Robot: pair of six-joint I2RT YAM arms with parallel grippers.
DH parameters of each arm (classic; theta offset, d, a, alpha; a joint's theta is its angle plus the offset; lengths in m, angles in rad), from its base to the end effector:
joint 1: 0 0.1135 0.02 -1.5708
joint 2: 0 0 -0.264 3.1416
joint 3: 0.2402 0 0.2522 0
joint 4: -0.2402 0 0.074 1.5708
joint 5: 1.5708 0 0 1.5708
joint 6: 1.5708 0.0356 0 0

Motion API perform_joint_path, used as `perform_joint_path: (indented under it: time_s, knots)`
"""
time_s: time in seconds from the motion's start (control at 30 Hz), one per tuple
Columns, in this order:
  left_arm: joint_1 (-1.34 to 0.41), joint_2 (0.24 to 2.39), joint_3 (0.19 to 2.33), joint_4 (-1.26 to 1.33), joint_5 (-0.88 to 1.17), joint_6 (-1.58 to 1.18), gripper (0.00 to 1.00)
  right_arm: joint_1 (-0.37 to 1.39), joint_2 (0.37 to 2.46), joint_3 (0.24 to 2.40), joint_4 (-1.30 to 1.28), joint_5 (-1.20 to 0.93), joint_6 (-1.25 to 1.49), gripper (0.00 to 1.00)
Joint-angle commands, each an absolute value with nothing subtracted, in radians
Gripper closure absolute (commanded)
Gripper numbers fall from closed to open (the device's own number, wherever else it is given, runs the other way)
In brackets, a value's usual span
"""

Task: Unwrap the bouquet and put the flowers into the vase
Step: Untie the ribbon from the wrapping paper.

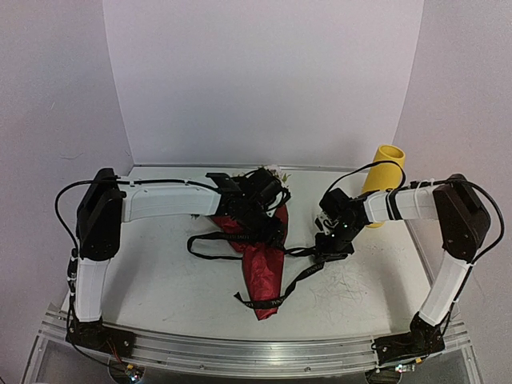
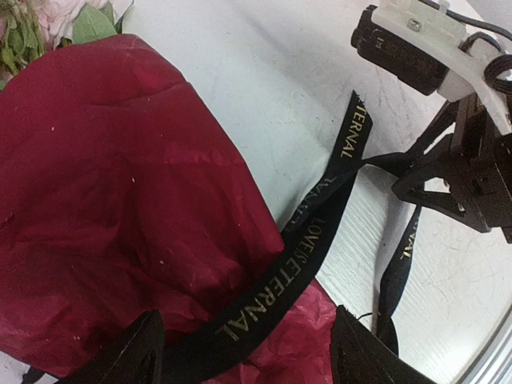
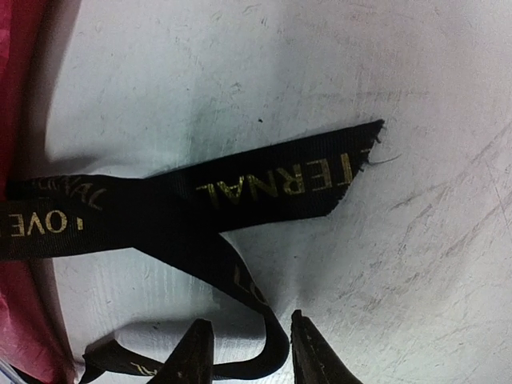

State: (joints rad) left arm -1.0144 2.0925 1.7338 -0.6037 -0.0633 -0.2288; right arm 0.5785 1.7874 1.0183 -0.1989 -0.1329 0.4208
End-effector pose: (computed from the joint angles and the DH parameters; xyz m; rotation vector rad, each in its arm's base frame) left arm 0.2473 -0.3933 0.2227 0.9646 2.3950 -0.4056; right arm 0.2959 0.1988 0.1541 -0.2606 2.6095 0.5437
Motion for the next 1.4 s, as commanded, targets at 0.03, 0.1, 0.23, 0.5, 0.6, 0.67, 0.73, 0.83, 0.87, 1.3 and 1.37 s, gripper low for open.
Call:
perform_joint_path:
  time_s: [0.03, 0.1, 0.23, 0.5, 0.6, 0.67, 0.73, 0.83, 0.87, 1.3, 1.37]
  knots:
    - [-1.019, 2.161, 1.854, -0.660, -0.075, -0.055, 0.24, 0.581, 1.779, 1.028, -0.236, -0.143, 0.421, 0.69]
    - [-1.026, 2.196, 1.895, -0.704, -0.071, -0.013, 0.24, 0.581, 1.781, 1.032, -0.236, -0.141, 0.419, 0.70]
    - [-1.038, 2.230, 1.935, -0.765, -0.058, 0.091, 0.24, 0.581, 1.792, 1.048, -0.236, -0.138, 0.413, 0.71]
    - [-1.060, 2.242, 1.922, -0.773, -0.196, 0.105, 0.26, 0.581, 1.812, 1.070, -0.236, -0.146, 0.402, 0.85]
    - [-1.074, 2.258, 1.922, -0.777, -0.285, 0.107, 0.29, 0.581, 1.815, 1.080, -0.236, -0.145, 0.401, 0.93]
    - [-1.081, 2.266, 1.925, -0.779, -0.350, 0.102, 0.34, 0.581, 1.815, 1.085, -0.236, -0.145, 0.401, 0.94]
    - [-1.083, 2.267, 1.927, -0.781, -0.382, 0.100, 0.39, 0.581, 1.816, 1.088, -0.236, -0.144, 0.401, 0.94]
    - [-1.085, 2.265, 1.925, -0.784, -0.394, 0.101, 0.42, 0.581, 1.816, 1.091, -0.236, -0.141, 0.401, 0.95]
    - [-1.085, 2.264, 1.923, -0.786, -0.403, 0.097, 0.46, 0.581, 1.814, 1.093, -0.236, -0.139, 0.399, 0.96]
    - [-1.087, 2.195, 1.998, -0.805, -0.525, -0.002, 1.00, 0.581, 1.783, 1.088, -0.238, -0.104, 0.427, 0.97]
    - [-1.086, 2.166, 2.005, -0.806, -0.534, -0.034, 1.00, 0.581, 1.782, 1.090, -0.238, -0.097, 0.427, 0.97]
